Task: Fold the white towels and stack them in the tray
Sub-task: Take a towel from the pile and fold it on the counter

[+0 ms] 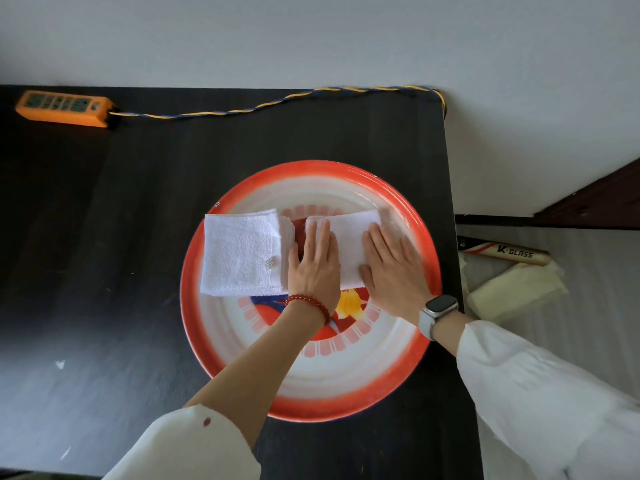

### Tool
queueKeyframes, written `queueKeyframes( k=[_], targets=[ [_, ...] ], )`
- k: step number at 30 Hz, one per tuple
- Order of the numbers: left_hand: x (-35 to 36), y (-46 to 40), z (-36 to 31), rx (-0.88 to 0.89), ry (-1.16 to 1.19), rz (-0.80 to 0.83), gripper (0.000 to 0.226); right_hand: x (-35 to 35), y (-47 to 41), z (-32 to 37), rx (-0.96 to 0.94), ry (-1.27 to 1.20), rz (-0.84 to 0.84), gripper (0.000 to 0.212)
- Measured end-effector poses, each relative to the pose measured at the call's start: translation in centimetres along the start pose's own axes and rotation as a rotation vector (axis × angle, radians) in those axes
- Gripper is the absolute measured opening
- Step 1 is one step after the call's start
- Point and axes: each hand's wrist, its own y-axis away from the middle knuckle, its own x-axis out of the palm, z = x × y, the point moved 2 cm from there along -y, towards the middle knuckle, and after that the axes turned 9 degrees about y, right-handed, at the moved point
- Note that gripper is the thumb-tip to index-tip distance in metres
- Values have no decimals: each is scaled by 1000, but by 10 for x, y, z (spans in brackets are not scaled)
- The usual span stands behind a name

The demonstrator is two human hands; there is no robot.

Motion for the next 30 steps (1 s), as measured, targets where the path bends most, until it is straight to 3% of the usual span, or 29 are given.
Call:
queueKeyframes(
  k=[3,9,11,15,18,23,30],
  targets=[
    [9,-7,5,-13,-33,117,58,-3,-11,-2,-24,15,-43,60],
    [7,-9,2,-11,-24,220,62,2,-22,-7,-76,-38,12,73],
    [-2,-12,3,6,42,216,62,-11,-21,-10,-70,-158,-54,64],
    [-35,-17,4,62,121,87,46,-44,0,-22,130,-630,-183,38],
    [-60,-18,-15,102,122,95,46,-67,29,-40,264,-744,-293,30],
    [-91,-8,-117,336,174,61,39,-96,111,-107,472,-749,-324,30],
    [-80,96,-365,799,190,55,39,-115,356,-222,904,-623,-541,27]
  ],
)
